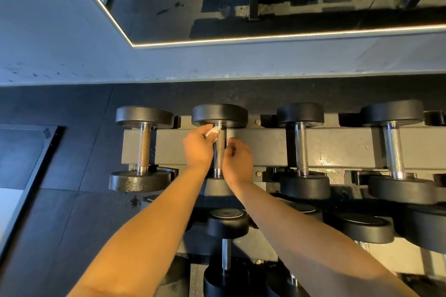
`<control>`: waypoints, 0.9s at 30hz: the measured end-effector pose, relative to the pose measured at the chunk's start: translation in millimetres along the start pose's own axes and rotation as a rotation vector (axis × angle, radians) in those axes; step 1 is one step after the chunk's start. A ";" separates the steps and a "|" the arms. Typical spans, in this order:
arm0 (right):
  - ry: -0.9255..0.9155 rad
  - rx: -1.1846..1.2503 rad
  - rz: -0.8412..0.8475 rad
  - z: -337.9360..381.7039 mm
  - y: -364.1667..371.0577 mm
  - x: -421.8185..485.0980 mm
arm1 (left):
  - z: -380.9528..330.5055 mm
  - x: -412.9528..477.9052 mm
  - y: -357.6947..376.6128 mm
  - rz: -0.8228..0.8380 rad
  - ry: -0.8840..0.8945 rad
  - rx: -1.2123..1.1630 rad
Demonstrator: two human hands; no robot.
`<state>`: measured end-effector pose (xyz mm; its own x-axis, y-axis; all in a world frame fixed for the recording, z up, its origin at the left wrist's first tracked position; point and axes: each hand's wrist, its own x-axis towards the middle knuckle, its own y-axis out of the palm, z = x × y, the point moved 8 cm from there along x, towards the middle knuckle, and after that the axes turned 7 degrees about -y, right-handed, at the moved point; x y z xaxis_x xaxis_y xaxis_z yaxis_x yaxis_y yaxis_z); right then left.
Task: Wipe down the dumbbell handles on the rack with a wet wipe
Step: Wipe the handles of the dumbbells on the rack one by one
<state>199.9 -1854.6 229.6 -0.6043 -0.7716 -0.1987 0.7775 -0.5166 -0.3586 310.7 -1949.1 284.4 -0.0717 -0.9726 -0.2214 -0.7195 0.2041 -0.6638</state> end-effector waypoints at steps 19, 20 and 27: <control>0.021 0.041 0.010 -9.3 4.4 0.6 | -2.1 -1.9 14.1 0.043 -0.017 -0.209; 0.022 0.038 0.006 -9.1 4.3 0.3 | -1.8 -3.4 15.4 0.063 -0.005 -0.201; -0.006 0.012 0.017 -7.3 3.7 0.1 | 4.3 -18.2 8.5 0.150 0.143 -0.008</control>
<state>201.4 -1853.8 221.7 -0.5903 -0.7823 -0.1990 0.7895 -0.5082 -0.3441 308.8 -1929.2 279.8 -0.2755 -0.9375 -0.2127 -0.6987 0.3472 -0.6256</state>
